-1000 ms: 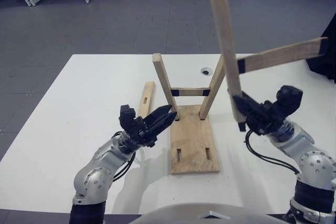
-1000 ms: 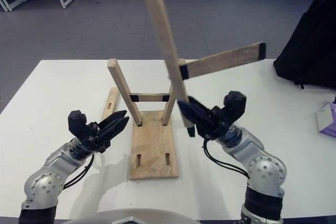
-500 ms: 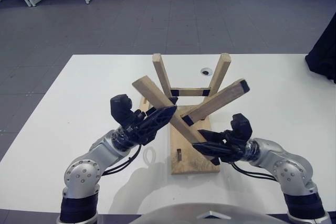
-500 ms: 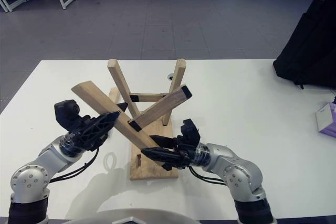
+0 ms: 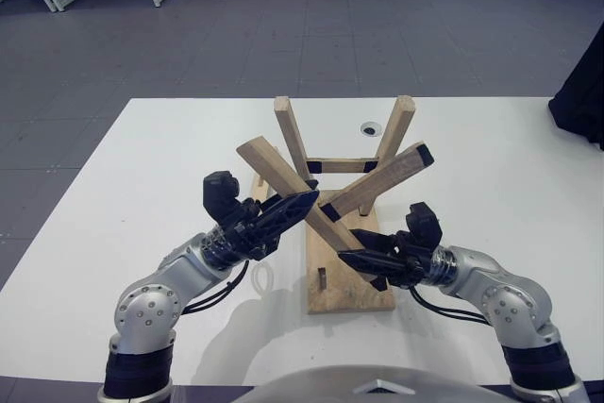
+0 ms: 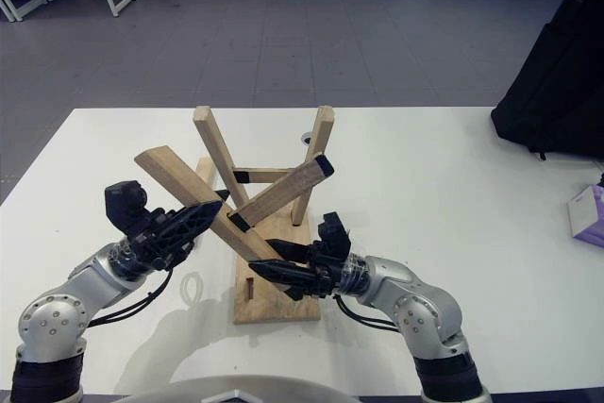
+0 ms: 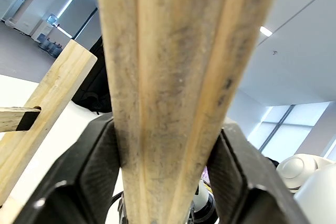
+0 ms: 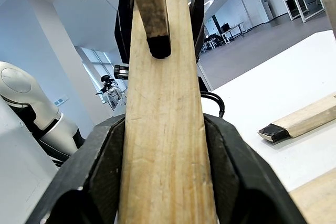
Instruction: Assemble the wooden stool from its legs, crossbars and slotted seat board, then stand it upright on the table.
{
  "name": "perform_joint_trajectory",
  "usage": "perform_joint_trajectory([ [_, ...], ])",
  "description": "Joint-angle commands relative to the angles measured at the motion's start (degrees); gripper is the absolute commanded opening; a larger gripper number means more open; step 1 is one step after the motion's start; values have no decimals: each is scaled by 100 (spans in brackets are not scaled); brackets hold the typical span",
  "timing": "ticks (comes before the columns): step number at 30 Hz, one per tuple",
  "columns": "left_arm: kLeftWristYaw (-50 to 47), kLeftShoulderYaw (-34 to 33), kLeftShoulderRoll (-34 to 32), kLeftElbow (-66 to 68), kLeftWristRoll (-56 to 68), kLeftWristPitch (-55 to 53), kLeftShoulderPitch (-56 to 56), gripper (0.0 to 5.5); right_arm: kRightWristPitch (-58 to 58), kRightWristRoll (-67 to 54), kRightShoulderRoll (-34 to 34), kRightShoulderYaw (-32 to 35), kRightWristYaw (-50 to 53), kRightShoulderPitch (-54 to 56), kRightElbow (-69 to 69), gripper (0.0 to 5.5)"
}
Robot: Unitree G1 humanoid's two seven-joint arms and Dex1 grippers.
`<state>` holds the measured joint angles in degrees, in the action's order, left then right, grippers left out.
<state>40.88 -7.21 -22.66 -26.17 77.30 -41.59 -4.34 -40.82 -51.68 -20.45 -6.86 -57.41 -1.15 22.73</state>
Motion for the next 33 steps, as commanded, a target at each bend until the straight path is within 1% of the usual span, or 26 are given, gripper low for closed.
perform_joint_trajectory([
  [1,34,5,-32,85,-170,16,70,215,140,-19,41,21,20,137,59,203],
  [6,125,4,-71,63,-357,80,56,214,121,192,-2,-111,153,127,44,203],
  [7,117,-5,-65,48,-387,106,62,214,63,222,-23,-133,209,153,-4,241],
  [10,75,-42,-30,-23,-493,190,90,213,-100,163,-103,-74,334,174,-68,287],
  [13,23,-98,-42,-110,-701,338,86,213,-123,277,-344,35,378,73,-61,339],
  [16,-114,-238,-41,-286,-1025,595,-14,213,-277,90,-803,431,304,-131,-25,380],
  [20,10,-262,-255,-461,-1628,840,-355,213,-411,69,-1516,1064,12,-288,-381,380],
  [23,251,-181,-477,-528,-1941,896,-534,213,-421,145,-1758,1196,-96,-185,-648,380],
  [27,681,-118,-926,-505,-2081,736,-440,212,-302,387,-1778,1069,-98,-71,-843,380],
  [31,817,-232,-1171,-464,-1999,657,-378,212,-256,503,-1775,1037,-118,-139,-906,380],
  [33,803,-184,-1218,-380,-2170,689,-361,212,-263,559,-1730,1000,-97,-139,-920,380],
])
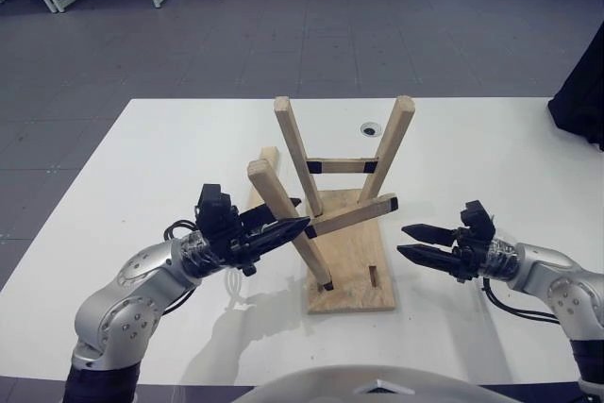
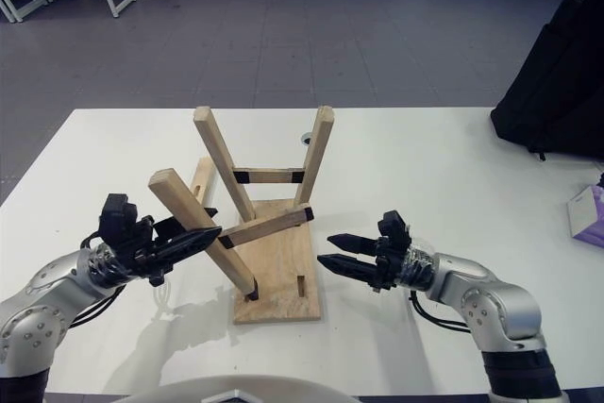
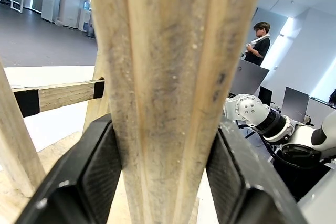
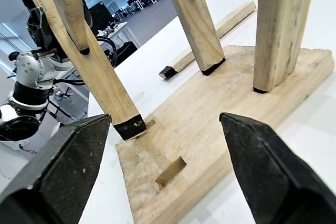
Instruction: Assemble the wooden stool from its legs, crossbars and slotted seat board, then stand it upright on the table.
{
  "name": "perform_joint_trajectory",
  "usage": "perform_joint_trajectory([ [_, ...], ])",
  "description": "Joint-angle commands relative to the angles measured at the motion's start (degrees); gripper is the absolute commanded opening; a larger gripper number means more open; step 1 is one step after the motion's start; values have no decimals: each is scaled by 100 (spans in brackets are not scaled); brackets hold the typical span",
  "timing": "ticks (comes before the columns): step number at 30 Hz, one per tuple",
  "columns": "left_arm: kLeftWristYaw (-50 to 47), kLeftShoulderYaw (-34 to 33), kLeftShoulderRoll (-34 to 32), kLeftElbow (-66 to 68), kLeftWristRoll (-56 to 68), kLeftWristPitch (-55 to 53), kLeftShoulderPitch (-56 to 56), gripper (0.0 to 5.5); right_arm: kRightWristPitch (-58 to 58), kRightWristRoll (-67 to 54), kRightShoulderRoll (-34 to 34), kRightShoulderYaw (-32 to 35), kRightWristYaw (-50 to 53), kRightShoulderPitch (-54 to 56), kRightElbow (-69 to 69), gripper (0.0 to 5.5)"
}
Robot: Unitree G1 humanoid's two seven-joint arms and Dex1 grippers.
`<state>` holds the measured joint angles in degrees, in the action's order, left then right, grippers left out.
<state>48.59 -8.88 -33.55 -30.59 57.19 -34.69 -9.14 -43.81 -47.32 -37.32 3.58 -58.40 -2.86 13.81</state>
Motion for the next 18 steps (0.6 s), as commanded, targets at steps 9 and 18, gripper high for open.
perform_joint_trajectory([
  [9,197,409,-206,189,-713,107,173,210,23,279,54,-130,78,75,-94,380],
  [18,402,438,-612,145,-1070,149,411,207,48,418,97,-455,95,76,210,380],
])
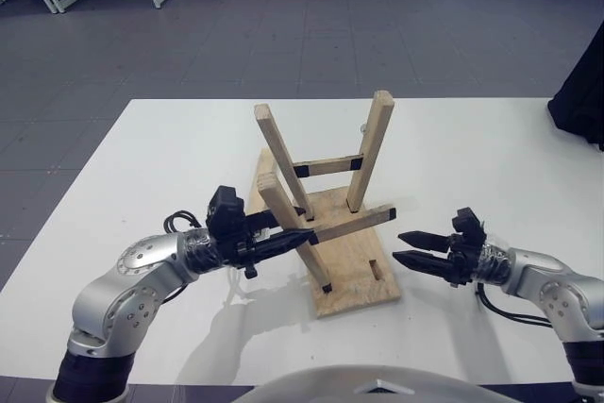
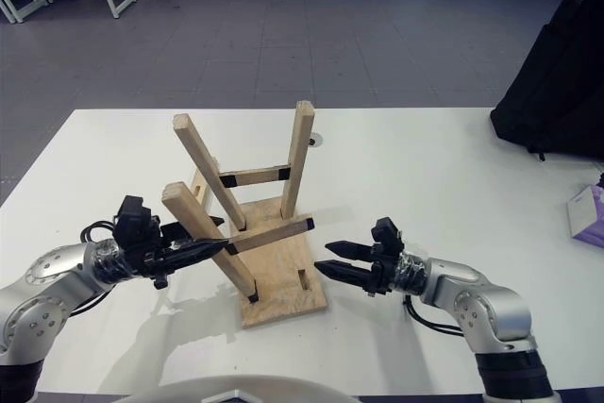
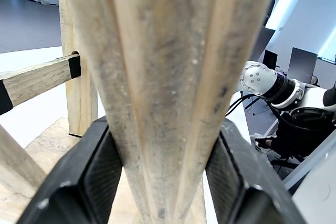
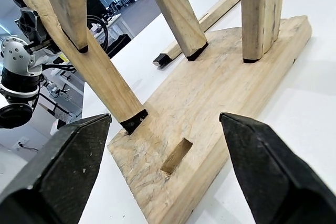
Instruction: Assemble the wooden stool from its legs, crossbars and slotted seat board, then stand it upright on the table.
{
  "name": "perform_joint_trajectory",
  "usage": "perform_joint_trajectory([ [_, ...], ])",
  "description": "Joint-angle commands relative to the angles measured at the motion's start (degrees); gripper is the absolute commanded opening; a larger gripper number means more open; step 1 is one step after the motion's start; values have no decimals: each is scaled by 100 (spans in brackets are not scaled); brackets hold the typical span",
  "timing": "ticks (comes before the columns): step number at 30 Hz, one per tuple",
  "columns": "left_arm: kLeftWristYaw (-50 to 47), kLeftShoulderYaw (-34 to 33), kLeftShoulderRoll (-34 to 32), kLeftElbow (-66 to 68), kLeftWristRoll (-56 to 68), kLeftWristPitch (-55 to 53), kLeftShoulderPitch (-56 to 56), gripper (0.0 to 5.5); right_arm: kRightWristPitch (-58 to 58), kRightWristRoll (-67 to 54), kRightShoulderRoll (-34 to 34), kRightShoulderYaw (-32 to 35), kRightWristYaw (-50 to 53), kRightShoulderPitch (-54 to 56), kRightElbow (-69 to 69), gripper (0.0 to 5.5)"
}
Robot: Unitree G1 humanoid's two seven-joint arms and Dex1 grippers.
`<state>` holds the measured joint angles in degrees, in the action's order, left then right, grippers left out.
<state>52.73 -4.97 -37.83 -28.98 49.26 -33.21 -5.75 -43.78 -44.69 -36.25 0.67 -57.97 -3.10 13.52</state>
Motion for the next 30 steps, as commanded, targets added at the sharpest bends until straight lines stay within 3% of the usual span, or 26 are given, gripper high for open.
perform_joint_trajectory([
  [1,-1,100,-213,-27,-373,17,35,207,109,274,5,-262,99,174,281,380],
  [10,-2,673,-506,-424,-1177,301,-302,206,498,1473,-98,-1298,272,466,364,380],
  [30,424,1361,-1249,186,-1977,1393,-1164,203,299,1851,-91,-1671,418,528,19,380],
])
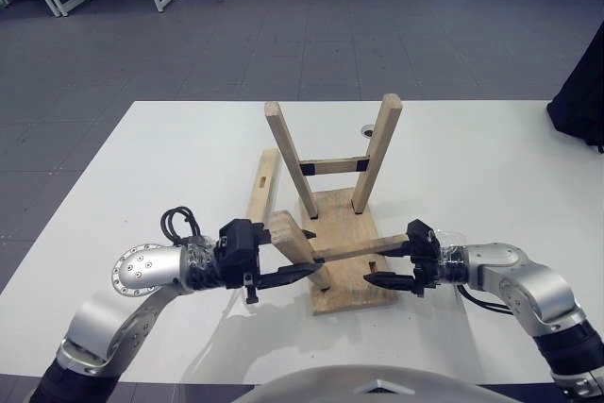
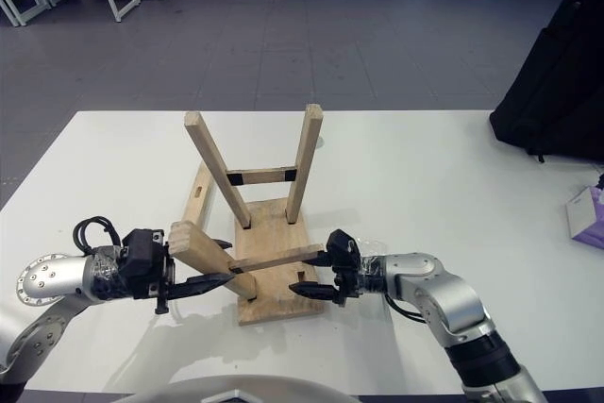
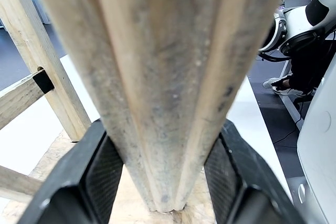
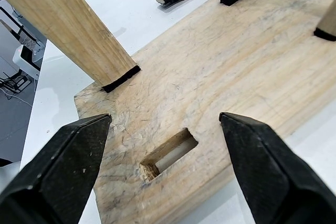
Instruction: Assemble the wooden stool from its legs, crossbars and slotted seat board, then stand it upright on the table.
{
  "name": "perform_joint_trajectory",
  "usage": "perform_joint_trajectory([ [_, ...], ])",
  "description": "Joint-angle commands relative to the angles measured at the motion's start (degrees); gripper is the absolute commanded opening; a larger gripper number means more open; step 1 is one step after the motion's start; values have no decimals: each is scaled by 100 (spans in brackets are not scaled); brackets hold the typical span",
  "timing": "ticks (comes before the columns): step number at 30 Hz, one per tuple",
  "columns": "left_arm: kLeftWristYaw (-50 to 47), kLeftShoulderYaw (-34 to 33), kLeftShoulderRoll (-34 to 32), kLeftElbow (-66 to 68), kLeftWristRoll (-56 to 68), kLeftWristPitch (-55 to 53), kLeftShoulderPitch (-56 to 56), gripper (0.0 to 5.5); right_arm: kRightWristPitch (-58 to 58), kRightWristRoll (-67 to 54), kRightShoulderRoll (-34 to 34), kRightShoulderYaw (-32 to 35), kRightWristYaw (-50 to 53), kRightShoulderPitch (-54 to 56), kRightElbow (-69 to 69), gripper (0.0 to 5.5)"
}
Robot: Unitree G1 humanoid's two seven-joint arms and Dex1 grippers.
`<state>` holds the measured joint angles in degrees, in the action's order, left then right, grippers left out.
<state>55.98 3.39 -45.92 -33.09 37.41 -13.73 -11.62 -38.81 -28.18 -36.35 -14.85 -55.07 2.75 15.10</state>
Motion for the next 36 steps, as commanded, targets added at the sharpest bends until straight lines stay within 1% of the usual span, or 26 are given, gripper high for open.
perform_joint_trajectory([
  [1,93,539,-460,609,-787,-541,-567,203,-173,234,-75,-137,139,-55,-167,380],
  [2,22,528,-449,630,-800,-532,-531,203,-158,230,-71,-148,123,-67,-167,380],
  [3,-45,511,-426,651,-778,-550,-486,232,-166,218,-68,-146,125,-73,-148,380],
  [5,-123,406,-328,635,-613,-668,-390,268,-151,211,-63,-126,154,-81,-118,380],
  [9,-173,256,-267,594,-733,-754,-314,339,-166,129,-25,-49,194,-49,-84,380],
  [12,-283,0,-228,590,-670,-784,-312,378,-170,103,-28,-22,213,-33,-74,380],
  [13,-359,-190,-195,616,-626,-772,-313,398,-167,106,-29,-23,212,-30,-80,380],
  [16,-718,-1110,92,805,-220,-722,-175,398,-107,137,-19,-27,206,-49,-145,380],
  [19,-1096,-2136,413,669,916,-915,161,398,-123,123,-16,1,251,-88,-96,380],
  [21,-1260,-2622,497,443,1602,-992,365,398,-91,142,19,-4,284,-108,-124,380],
  [22,-1411,-2744,515,330,1860,-1038,523,398,-66,152,36,-9,295,-121,-151,380],
  [24,-1923,-2665,554,-236,2700,-1194,1068,398,7,184,81,-32,319,-152,-220,380],
  [27,-2747,-2121,593,-1045,3651,-1399,1910,398,54,223,145,-95,350,-92,-276,380],
  [29,-3318,-1705,530,-1225,3919,-1653,2415,398,109,274,170,-143,357,-78,-316,380],
  [31,-3701,-1459,460,-1303,4587,-1821,2673,398,132,312,198,-177,365,-90,-313,380],
  [33,-3755,-1074,304,-1302,4720,-2229,2459,398,134,322,224,-198,390,-117,-290,380],
  [34,-3618,-856,202,-1307,4622,-2447,2188,398,130,327,241,-216,412,-129,-274,380],
  [36,-3272,-195,76,-1158,4084,-2850,1386,398,146,356,247,-276,431,-152,-265,380],
])
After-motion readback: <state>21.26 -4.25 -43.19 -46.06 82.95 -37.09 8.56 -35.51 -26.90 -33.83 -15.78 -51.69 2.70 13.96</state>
